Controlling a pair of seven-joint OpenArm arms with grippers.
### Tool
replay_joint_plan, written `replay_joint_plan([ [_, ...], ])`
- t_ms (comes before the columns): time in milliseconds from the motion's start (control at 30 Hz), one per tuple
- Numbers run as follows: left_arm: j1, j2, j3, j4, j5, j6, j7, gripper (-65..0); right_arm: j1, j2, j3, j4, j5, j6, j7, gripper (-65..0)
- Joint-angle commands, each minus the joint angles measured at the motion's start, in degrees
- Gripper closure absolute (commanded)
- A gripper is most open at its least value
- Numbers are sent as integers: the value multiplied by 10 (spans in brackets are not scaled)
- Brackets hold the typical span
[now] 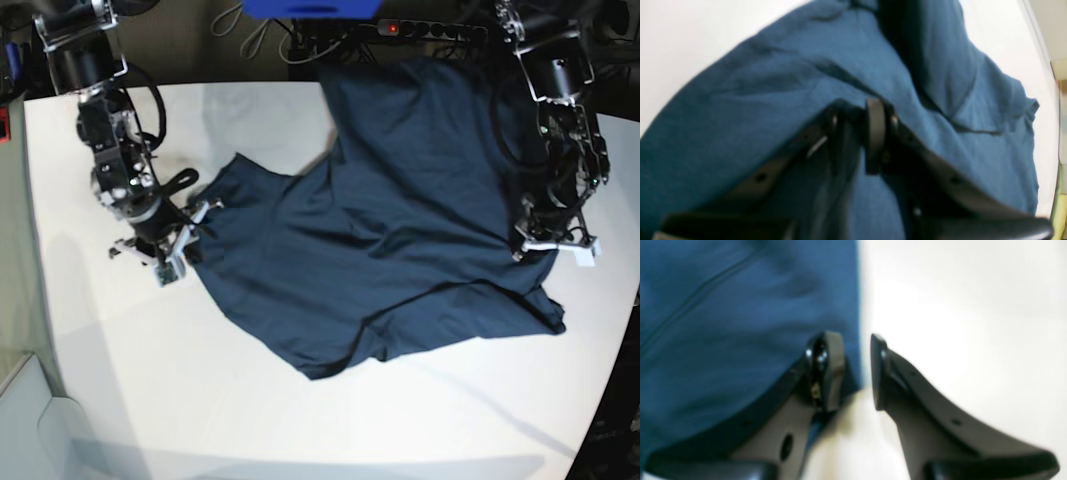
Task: Layout the t-shirt on the table in an organized manner, then fold the t-shirt properly
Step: 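Drag the shirt edge with the right gripper away from the left gripper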
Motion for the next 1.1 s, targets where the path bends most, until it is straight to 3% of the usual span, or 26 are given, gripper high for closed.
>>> replay_joint_plan([
  [0,-10,1,4,17,8,4,25,-121,19,8,3,23,2,-4,14,-141],
  [133,-18,3,0,113,-3,4,85,-120,22,14,40,78,2,-4,1,-141],
  [200,-11,7,0,179,-42,6,131,-120,22,11,61,113,3,-4,-24,-141],
  [400,88,49,-1,310,-114,11,197,-119,-3,-28,67,186,4,-4,-67,-141],
  [467,136,67,4,337,-114,11,200,-119,-14,-51,65,190,4,3,-68,-141],
  [600,214,81,4,341,-108,8,194,-118,-17,-95,55,179,2,69,-71,-141],
  [800,229,67,-1,277,-42,5,193,-118,24,-127,17,108,1,73,-71,-141],
  [1067,185,27,1,228,0,4,125,-118,93,-122,-22,-51,1,73,-65,-140],
])
